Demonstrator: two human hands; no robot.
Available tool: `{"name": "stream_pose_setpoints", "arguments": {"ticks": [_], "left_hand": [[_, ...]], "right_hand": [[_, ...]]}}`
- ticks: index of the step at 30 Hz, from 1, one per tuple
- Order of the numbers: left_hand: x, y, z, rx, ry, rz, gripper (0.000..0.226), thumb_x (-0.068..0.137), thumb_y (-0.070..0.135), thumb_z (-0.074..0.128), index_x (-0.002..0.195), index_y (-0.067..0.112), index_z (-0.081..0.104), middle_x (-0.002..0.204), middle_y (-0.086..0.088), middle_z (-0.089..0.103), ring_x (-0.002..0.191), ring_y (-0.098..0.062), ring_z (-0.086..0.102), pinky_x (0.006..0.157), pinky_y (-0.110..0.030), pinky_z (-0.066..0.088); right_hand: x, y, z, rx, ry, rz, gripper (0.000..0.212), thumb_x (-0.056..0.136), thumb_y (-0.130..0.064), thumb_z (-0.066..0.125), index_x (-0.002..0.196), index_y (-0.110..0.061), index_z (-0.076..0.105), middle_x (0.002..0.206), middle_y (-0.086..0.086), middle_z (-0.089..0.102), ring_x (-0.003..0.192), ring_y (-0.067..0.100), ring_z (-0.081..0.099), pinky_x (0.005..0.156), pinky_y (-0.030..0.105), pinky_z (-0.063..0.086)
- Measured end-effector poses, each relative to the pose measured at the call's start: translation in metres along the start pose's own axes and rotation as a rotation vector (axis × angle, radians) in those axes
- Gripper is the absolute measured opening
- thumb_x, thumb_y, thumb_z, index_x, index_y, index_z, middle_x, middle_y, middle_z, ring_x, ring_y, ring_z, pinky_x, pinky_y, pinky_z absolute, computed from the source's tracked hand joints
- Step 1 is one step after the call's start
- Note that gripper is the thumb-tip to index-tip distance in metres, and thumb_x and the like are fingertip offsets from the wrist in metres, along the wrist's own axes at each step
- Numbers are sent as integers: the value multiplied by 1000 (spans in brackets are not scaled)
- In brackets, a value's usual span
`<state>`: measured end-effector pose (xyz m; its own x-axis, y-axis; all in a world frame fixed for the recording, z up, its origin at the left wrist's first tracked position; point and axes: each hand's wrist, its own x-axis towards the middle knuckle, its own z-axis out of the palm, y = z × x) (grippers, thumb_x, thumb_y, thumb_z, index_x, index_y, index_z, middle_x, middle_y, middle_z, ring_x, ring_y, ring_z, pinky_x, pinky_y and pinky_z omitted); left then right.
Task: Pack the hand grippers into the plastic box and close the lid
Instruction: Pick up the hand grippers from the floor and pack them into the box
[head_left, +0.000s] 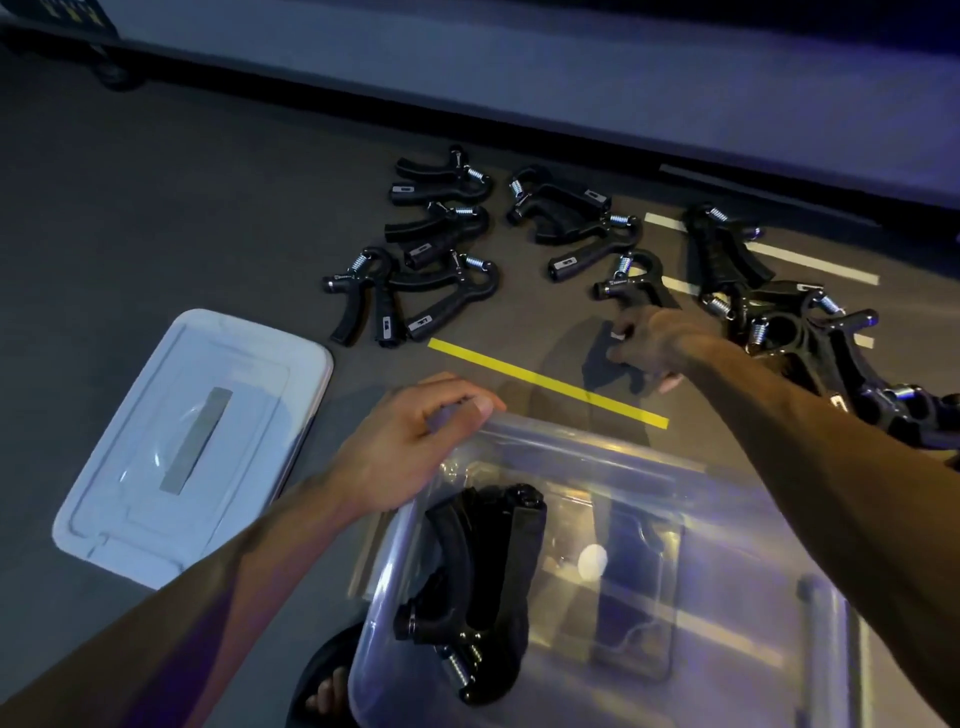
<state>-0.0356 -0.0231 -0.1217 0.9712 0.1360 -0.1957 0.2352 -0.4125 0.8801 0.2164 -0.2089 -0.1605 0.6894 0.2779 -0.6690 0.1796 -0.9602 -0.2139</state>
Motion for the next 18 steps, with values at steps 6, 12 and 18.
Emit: {"name": "stream_pose_setpoints", "arguments": {"ticks": [6,12,18], "left_hand": [[1,1,0,13,3,3,35,99,47,47,108,27,75,107,10,71,111,-14,65,97,-33,47],[-6,11,0,66,61,3,26,100,41,52,105,28,74,104,12,70,107,-9,65,94,-29,48],[-18,23,2,76,189,43,18,95,36,57,104,32,72,106,14,70,103,-6,64,91,-26,48]], "right_hand": [[1,10,4,17,100,-116,24,81,-18,74,101,-19,60,77,6,70,60,18,64,45,17,45],[-47,16,-20,155,606,-398,13,94,-36,55,101,-27,61,90,5,70,82,30,64,73,40,53],[-136,14,-43,296,706,-605,25,98,-41,52,107,-20,61,84,2,68,78,25,63,71,44,51]]}}
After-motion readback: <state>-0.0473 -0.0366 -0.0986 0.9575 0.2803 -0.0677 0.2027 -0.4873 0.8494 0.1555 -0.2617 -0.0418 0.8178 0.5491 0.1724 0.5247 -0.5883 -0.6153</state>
